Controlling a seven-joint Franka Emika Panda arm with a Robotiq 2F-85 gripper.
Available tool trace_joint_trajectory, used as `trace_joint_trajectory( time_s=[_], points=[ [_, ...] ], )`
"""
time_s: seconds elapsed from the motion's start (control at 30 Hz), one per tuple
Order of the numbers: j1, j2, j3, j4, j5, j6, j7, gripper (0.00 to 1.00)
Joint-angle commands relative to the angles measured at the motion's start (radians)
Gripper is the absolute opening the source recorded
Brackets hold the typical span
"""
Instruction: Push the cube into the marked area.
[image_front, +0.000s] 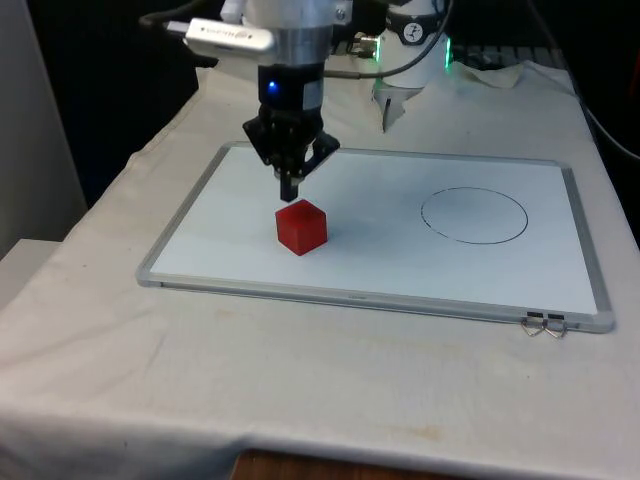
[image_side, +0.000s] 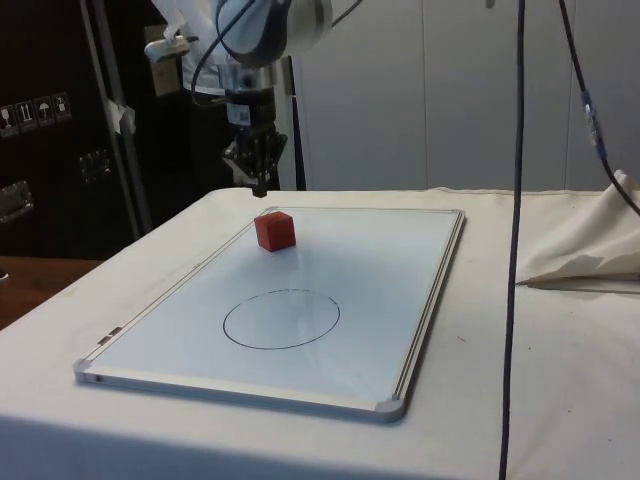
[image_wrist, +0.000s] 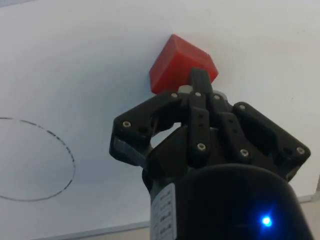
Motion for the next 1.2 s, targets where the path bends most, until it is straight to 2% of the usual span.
trace_joint_trajectory(
  time_s=[0.0, 0.1, 0.13, 0.17, 0.4, 0.6, 0.63, 0.7, 0.87, 0.9, 0.93, 1.1, 1.13, 1.17],
  points=[
    [-0.01, 0.012, 0.005, 0.007, 0.015, 0.009, -0.008, 0.0],
    [-0.011, 0.028, -0.002, 0.014, 0.024, 0.018, -0.007, 0.0],
    [-0.003, 0.024, -0.008, 0.011, 0.015, 0.013, -0.001, 0.0],
    [-0.011, 0.033, -0.005, 0.017, 0.026, 0.02, -0.006, 0.0],
    [-0.006, 0.052, -0.026, 0.025, 0.028, 0.025, 0.01, 0.0],
    [-0.005, 0.076, -0.035, 0.031, 0.032, 0.051, 0.052, 0.0],
    [-0.006, 0.064, -0.033, 0.027, 0.029, 0.035, 0.036, 0.0],
    [-0.005, 0.083, -0.036, 0.032, 0.032, 0.059, 0.065, 0.0],
    [-0.011, 0.115, -0.034, 0.043, 0.04, 0.086, 0.086, 0.0],
    [-0.006, 0.11, -0.038, 0.036, 0.033, 0.084, 0.086, 0.0],
    [-0.012, 0.129, -0.034, 0.053, 0.043, 0.094, 0.09, 0.0],
    [-0.015, 0.171, -0.042, 0.094, 0.058, 0.096, 0.097, 0.0],
    [-0.015, 0.171, -0.042, 0.094, 0.058, 0.096, 0.097, 0.0],
    [-0.009, 0.17, -0.046, 0.091, 0.053, 0.096, 0.096, 0.0]
  ],
)
